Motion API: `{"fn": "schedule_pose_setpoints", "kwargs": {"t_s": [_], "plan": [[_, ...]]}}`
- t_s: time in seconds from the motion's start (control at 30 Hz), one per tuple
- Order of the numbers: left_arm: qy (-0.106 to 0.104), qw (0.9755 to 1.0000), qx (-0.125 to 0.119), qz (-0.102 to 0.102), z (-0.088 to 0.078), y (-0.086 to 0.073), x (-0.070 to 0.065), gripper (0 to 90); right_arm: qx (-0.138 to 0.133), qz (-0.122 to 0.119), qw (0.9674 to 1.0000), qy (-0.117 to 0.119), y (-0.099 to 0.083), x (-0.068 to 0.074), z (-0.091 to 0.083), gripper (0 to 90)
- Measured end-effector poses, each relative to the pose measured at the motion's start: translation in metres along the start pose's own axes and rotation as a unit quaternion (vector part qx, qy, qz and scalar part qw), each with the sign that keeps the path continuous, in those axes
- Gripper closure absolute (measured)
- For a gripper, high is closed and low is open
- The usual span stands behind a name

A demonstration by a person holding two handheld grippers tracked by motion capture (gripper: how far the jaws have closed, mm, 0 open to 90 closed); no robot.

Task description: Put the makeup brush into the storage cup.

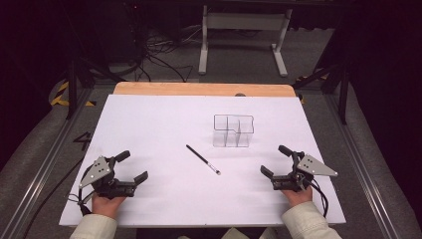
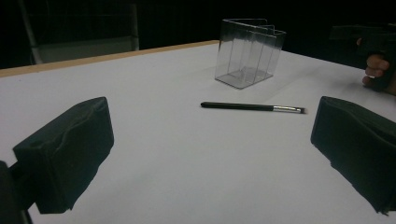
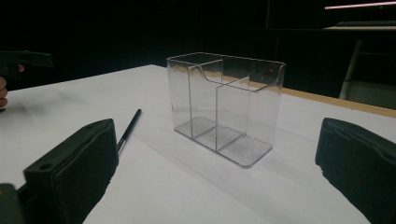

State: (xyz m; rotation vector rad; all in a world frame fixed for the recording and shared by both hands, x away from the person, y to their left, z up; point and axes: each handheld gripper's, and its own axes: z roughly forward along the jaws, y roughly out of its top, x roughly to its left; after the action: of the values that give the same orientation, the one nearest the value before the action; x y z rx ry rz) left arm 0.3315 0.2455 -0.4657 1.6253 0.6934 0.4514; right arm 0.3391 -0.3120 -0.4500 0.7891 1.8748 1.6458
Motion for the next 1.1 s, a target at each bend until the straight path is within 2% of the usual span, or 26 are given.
{"fn": "schedule_pose_setpoints", "kwargs": {"t_s": [0.2, 0.3, 0.4, 0.53, 0.63, 0.73, 0.8, 1.1], "plan": [[-0.005, 0.9999, -0.009, 0.004, 0.001, 0.012, -0.002, 0.0, 0.001, 0.001, 1.0, 0.003, 0.0, 0.0, 0.001, 0.0], [-0.013, 0.9998, -0.013, -0.005, 0.005, 0.018, -0.003, 0.0, 0.004, 0.004, 1.0, 0.005, -0.001, -0.001, 0.002, 0.0], [-0.02, 0.9997, -0.012, -0.004, 0.007, 0.024, -0.003, 0.0, 0.005, 0.004, 1.0, 0.007, -0.001, -0.001, 0.003, 0.0], [-0.027, 0.9995, -0.014, 0.005, 0.012, 0.04, -0.002, 0.0, 0.007, 0.005, 0.9999, 0.008, -0.001, -0.001, 0.003, 0.0], [-0.035, 0.9992, -0.016, 0.002, 0.015, 0.049, -0.003, 0.0, 0.008, 0.009, 0.9999, 0.008, -0.001, -0.001, 0.003, 0.0], [-0.045, 0.9987, -0.025, 0.003, 0.021, 0.061, -0.004, 0.0, 0.009, 0.011, 0.9999, 0.009, -0.001, -0.001, 0.003, 0.0], [-0.046, 0.9985, -0.026, 0.012, 0.024, 0.068, -0.004, 0.0, 0.008, 0.012, 0.9999, 0.009, -0.001, -0.001, 0.003, 0.0], [-0.06, 0.9979, -0.019, 0.011, 0.042, 0.082, -0.004, 0.0, 0.008, 0.02, 0.9997, 0.012, -0.001, -0.002, 0.003, 0.0]]}}
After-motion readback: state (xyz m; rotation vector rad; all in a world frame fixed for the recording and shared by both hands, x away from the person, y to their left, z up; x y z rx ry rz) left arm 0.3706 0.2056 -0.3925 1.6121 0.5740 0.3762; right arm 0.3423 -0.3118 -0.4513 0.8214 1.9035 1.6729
